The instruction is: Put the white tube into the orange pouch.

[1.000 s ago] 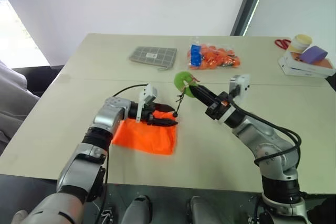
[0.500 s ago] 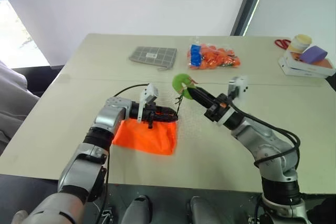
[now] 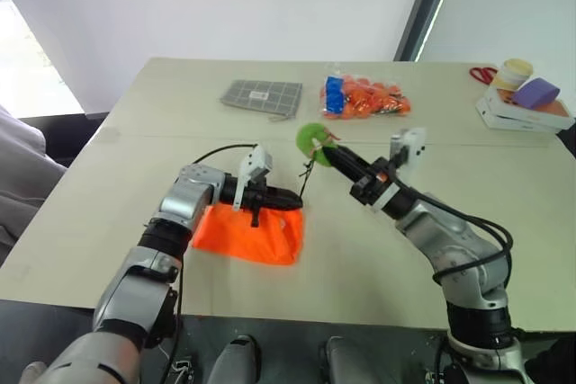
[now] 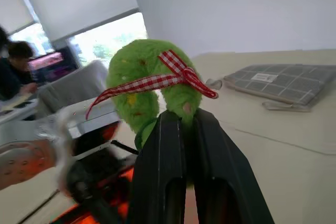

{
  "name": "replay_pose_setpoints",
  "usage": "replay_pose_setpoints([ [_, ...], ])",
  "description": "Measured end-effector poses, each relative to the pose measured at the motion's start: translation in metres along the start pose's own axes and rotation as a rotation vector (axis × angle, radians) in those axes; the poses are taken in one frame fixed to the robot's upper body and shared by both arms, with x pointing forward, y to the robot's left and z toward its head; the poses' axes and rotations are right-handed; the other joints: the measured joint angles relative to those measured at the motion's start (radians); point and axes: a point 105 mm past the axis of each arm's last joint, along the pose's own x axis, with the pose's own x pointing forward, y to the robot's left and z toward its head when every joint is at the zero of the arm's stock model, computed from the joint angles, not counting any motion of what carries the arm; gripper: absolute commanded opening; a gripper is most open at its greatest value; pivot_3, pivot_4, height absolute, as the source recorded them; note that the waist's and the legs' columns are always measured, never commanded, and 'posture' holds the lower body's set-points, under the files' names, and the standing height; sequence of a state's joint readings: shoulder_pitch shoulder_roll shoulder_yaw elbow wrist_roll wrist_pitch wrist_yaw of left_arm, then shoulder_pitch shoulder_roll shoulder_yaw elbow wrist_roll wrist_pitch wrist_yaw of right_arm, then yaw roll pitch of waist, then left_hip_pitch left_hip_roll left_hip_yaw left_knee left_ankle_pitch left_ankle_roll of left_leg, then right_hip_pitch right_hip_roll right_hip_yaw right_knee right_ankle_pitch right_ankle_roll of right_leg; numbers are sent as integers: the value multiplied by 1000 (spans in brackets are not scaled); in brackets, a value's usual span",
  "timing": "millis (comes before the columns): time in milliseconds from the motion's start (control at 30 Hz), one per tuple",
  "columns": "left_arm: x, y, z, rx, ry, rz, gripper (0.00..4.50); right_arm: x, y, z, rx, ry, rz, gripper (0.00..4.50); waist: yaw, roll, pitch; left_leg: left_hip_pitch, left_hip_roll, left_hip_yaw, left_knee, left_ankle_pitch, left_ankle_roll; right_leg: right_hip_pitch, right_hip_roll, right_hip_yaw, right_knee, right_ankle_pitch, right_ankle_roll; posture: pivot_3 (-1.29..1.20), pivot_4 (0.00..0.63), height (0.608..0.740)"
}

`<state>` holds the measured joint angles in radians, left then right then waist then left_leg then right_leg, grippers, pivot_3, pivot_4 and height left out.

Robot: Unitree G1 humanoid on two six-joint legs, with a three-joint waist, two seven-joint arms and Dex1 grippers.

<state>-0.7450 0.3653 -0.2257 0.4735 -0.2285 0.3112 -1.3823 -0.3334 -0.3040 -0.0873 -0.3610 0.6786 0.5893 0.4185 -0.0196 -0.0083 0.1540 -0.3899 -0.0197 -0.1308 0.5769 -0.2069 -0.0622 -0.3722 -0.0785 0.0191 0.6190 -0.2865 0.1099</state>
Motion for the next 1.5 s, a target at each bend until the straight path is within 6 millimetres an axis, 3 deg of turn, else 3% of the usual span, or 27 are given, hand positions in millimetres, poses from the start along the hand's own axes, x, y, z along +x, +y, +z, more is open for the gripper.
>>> replay_pose_setpoints([
  [100, -2, -15, -14, 18, 89, -37, 188, 4, -36, -8, -63, 46, -180, 0, 1, 0, 0, 0, 0, 0, 0, 0, 0, 0, 0, 0, 0, 0, -1, 0, 150, 724],
  [233, -3, -26, -18, 39, 131, -60, 188, -1, -72, -32, -87, 148, -365, 0, 3, 0, 0, 0, 0, 0, 0, 0, 0, 0, 0, 0, 0, 0, -1, 0, 150, 724],
  [667, -7, -54, -28, 94, 243, -79, 188, 7, -126, -52, -143, 245, -625, 0, -2, 1, 0, 1, 0, 0, 0, 0, 0, 0, 0, 1, 1, -1, -1, 0, 150, 724],
  [900, -10, -56, -33, 119, 271, -66, 188, 10, -127, -60, -132, 262, -624, 0, -2, 2, 0, 1, 0, 0, 0, 0, 0, 0, 0, 1, 1, -1, -1, 0, 150, 724],
  [933, -8, -56, -31, 104, 247, -67, 188, 10, -125, -56, -142, 254, -601, 374, -1, 2, 0, 1, 0, 0, 0, 0, 0, 0, 0, 1, 1, 0, -1, 0, 150, 724],
  [1000, -6, -56, -30, 53, 207, -65, 1270, 11, -119, -48, -167, 238, -552, 1145, -1, 2, 0, 1, 0, 0, 0, 0, 0, 0, 0, 1, 1, 0, -1, 0, 150, 724],
  [1100, -4, -54, -20, -21, 117, -46, 2713, 8, -108, -39, -206, 222, -492, 2686, -1, 2, 0, 1, 0, 0, 0, 0, 1, 0, 0, 1, 1, 0, 0, 0, 150, 724],
  [1133, -5, -52, -15, -34, 82, -28, 3168, 6, -103, -39, -221, 225, -466, 2705, -1, 2, 0, 1, 0, 0, 0, 0, 1, 0, 0, 0, 1, 0, 0, 0, 150, 724],
  [1167, -8, -50, -10, -41, 55, -8, 3168, 4, -98, -40, -233, 231, -440, 2705, -1, 2, 0, 1, 0, 0, 0, 0, 1, 0, 0, 0, 1, 0, 0, 0, 150, 724],
  [1267, -29, -40, 4, -55, -30, 112, 3168, -12, -86, -46, -274, 260, -364, 2705, -3, 2, 0, 1, 0, 0, 0, 0, 1, 0, 0, 1, 2, 0, 0, 0, 150, 724],
  [1500, -106, -18, 15, -100, -194, 523, 3168, -51, -76, -56, -272, 327, -270, 2705, 0, 1, 0, 2, 0, 0, 1, 0, 1, 2, 0, 1, 1, -2, -3, 0, 150, 724],
])
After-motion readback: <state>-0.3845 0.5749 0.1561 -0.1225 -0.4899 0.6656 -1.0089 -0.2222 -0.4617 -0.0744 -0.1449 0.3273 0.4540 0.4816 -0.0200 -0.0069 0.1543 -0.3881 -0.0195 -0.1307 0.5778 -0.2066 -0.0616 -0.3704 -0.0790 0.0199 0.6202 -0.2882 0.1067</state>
